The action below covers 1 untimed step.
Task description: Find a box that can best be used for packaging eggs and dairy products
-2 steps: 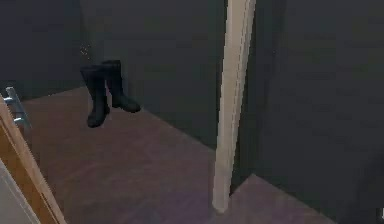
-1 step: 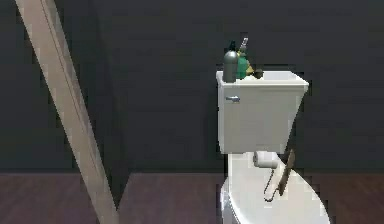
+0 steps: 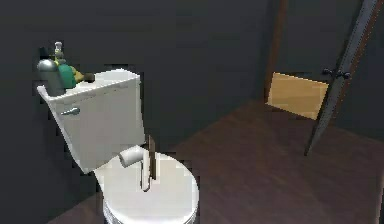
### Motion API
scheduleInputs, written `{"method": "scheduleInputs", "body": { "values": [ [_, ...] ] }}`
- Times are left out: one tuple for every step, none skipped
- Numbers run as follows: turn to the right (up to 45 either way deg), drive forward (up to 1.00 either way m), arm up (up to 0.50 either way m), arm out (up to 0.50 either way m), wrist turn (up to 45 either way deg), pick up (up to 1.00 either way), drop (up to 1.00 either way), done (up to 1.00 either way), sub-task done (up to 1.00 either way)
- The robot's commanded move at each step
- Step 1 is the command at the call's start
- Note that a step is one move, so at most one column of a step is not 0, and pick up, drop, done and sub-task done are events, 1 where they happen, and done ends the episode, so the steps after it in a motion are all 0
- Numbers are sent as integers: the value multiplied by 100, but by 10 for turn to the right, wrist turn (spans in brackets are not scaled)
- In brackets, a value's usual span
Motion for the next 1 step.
{"method": "scheduleInputs", "body": {
  "values": [
    [300, 0, 0, 0, 0, 0, 0, 0, 0]
  ]
}}
